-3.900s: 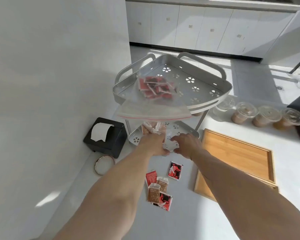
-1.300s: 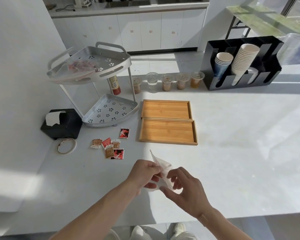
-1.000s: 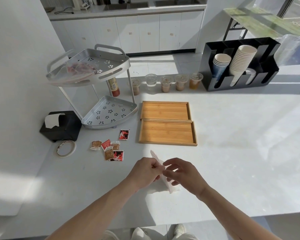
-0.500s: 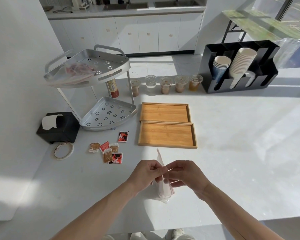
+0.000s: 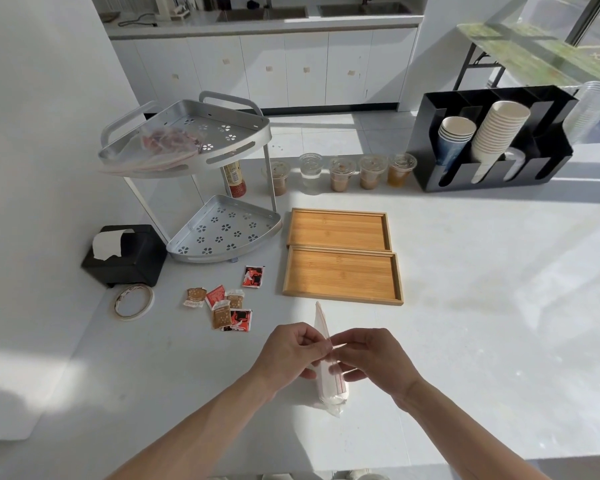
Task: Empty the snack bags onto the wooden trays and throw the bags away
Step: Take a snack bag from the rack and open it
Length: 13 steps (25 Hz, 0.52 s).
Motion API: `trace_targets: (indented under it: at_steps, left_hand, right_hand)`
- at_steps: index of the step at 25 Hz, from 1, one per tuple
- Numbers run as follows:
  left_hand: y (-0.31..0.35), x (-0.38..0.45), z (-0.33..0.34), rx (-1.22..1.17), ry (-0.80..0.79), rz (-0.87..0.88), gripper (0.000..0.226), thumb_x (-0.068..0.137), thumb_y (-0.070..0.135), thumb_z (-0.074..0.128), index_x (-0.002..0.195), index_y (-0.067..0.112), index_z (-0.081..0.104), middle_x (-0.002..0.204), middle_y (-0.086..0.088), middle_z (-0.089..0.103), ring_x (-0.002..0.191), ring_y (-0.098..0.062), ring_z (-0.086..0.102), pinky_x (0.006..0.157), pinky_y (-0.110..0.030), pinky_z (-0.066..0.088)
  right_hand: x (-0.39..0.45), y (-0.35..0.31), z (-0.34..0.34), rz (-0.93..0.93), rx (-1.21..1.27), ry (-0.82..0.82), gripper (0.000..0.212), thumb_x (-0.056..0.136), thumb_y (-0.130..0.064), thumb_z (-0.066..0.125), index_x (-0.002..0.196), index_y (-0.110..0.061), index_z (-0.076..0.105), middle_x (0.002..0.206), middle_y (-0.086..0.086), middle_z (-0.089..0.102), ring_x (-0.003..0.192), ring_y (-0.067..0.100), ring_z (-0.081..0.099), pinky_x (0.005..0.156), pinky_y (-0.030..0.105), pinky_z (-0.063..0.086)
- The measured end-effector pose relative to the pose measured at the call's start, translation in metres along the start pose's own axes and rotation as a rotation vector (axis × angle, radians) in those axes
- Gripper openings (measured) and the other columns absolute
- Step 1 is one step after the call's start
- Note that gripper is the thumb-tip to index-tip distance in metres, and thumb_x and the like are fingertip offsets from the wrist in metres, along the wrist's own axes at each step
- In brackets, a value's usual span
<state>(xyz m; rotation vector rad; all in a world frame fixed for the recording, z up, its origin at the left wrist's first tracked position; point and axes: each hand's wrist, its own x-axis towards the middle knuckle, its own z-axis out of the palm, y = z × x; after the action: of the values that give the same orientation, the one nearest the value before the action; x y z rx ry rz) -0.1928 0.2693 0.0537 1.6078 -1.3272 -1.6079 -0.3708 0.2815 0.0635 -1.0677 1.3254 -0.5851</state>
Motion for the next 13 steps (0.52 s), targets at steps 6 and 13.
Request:
trace_targets:
  at_steps: [6, 13]
  left_hand:
    - [-0.001, 0.003, -0.001, 0.08, 0.021, 0.018, 0.024, 0.073, 0.029, 0.082, 0.085, 0.013, 0.069, 0.074, -0.004, 0.065, 0.068, -0.01, 0.063, 0.058, -0.024, 0.057]
    - [-0.003, 0.005, -0.005, 0.071, 0.026, 0.021, 0.026, 0.072, 0.028, 0.084, 0.087, 0.012, 0.068, 0.076, -0.007, 0.065, 0.069, -0.012, 0.064, 0.06, -0.027, 0.059]
  right_hand:
    - [0.009, -0.005, 0.004, 0.017, 0.033, 0.038, 0.018, 0.089, -0.022, 0.067, 0.087, -0.007, 0.075, 0.081, 0.014, 0.078, 0.078, 0.027, 0.076, 0.068, 0.036, 0.06]
    - [0.013, -0.003, 0.003, 0.103, 0.11, -0.004, 0.021, 0.091, -0.026, 0.067, 0.092, -0.006, 0.075, 0.091, 0.014, 0.077, 0.083, 0.024, 0.076, 0.065, 0.031, 0.059]
